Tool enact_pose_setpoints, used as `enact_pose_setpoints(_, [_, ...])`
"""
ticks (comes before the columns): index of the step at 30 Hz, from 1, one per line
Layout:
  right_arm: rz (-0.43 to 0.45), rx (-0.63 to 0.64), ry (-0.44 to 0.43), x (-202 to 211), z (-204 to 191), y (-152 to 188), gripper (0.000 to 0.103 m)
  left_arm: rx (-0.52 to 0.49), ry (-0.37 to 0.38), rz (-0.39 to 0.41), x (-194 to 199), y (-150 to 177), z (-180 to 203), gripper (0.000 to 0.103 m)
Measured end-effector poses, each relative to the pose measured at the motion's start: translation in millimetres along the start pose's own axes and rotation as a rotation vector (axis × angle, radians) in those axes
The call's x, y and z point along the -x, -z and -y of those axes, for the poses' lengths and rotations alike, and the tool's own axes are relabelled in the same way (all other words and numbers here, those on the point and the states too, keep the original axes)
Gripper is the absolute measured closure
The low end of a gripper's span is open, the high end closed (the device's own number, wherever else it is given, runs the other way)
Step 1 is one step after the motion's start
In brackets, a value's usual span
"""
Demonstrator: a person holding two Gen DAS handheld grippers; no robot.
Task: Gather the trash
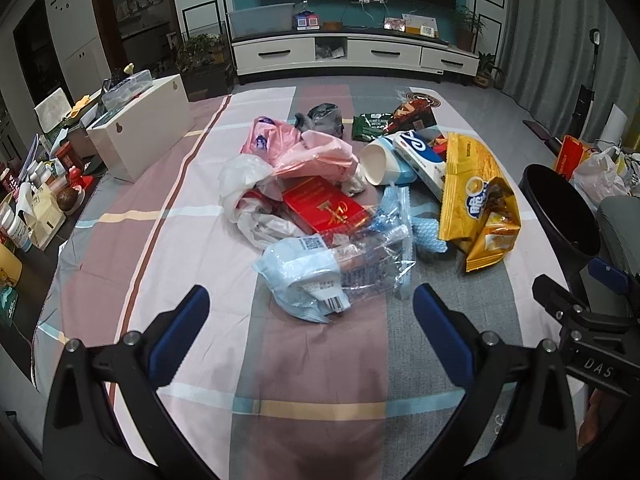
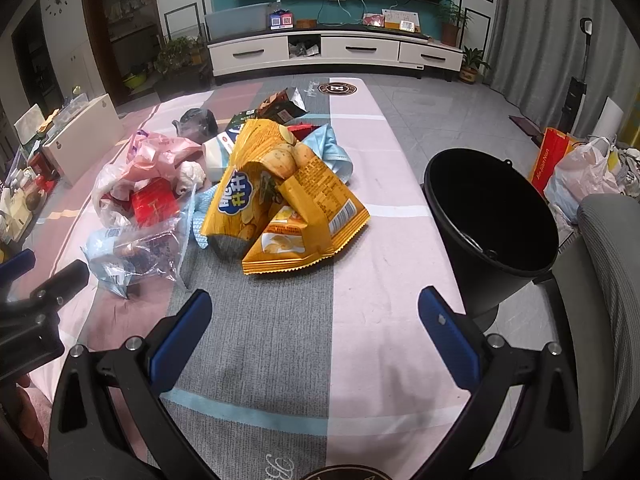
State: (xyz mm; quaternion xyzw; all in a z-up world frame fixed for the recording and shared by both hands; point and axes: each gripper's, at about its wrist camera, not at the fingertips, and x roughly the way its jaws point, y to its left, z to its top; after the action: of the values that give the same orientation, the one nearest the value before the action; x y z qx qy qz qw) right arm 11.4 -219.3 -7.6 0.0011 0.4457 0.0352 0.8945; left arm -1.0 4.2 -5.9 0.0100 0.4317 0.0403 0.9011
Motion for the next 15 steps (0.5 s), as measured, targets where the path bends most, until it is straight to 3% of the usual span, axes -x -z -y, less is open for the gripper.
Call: enact_pose_setpoints(15, [0.004, -0.004, -0.003, 1.2, 1.4, -1.6, 0.002, -0.009, -0.006, 0.001, 0.1, -0.7, 2.8, 0.002])
